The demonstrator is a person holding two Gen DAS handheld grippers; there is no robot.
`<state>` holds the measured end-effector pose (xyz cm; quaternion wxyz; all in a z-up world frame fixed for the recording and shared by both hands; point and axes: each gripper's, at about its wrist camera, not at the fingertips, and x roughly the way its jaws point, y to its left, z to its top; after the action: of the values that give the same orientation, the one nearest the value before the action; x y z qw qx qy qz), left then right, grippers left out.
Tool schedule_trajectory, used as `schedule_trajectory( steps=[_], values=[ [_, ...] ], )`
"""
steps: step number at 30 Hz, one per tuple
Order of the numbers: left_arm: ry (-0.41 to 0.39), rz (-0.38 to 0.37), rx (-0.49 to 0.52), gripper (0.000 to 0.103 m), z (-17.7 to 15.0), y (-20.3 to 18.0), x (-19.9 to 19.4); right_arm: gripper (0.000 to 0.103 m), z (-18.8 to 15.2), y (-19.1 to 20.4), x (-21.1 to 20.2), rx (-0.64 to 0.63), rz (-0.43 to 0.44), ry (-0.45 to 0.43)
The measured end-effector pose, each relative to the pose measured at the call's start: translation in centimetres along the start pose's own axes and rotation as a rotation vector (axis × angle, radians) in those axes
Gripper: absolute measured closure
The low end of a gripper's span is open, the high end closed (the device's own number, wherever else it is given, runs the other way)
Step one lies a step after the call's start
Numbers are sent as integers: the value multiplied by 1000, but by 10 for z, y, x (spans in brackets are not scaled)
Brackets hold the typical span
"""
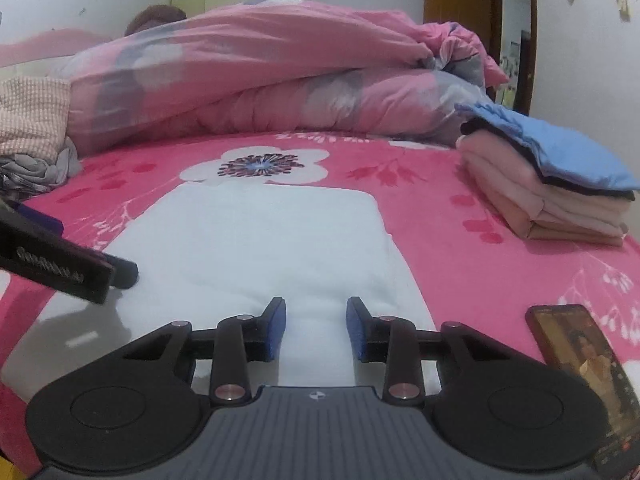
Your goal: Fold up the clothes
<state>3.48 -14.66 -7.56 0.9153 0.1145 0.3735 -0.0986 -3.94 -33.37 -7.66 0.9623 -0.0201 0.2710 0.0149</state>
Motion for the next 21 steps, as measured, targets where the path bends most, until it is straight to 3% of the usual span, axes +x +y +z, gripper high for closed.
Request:
schedule_trajectory(
  steps=[1, 6, 9, 21],
  values=[
    [2, 1, -2, 1, 0, 0, 0, 75, 5, 0, -3, 8, 4, -3],
    [11, 1, -16, 1, 1, 1, 0, 76, 19, -1, -6, 10, 18, -34],
    [23, -9, -31, 1, 1, 3, 2, 77, 10, -2, 12, 12, 22, 18],
    [44, -16, -64, 0, 3, 5, 4, 77, 0, -2, 13, 17, 26, -12]
  ],
)
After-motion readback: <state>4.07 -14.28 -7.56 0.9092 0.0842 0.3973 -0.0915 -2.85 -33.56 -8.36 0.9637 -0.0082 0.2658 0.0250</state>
